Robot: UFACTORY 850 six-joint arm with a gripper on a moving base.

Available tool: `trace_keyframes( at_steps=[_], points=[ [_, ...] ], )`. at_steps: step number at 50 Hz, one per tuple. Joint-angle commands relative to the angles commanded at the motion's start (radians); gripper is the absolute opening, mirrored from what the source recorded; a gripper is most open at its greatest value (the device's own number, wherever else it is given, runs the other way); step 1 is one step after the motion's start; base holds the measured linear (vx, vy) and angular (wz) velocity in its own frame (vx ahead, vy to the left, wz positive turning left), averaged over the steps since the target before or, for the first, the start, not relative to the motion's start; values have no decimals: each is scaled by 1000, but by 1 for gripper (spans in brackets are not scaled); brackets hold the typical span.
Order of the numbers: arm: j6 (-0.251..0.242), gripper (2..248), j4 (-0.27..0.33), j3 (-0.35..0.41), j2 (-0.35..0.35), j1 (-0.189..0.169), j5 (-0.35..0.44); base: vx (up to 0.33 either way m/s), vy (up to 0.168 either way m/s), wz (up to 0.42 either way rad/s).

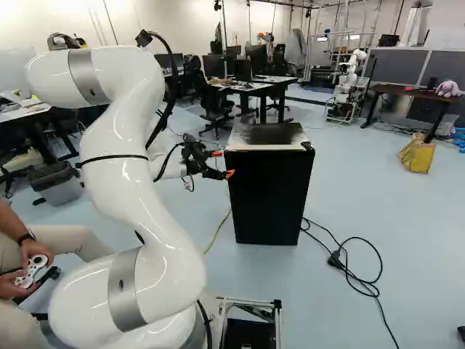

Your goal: Grab a drink from the fridge

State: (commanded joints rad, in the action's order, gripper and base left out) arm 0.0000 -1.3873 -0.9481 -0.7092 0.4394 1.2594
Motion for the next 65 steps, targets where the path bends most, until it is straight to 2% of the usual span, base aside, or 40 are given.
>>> trace_keyframes(
  at_steps=[65],
  points=[
    [0, 247, 0, -8, -5, -15, 8, 0, 0, 0]
  ],
)
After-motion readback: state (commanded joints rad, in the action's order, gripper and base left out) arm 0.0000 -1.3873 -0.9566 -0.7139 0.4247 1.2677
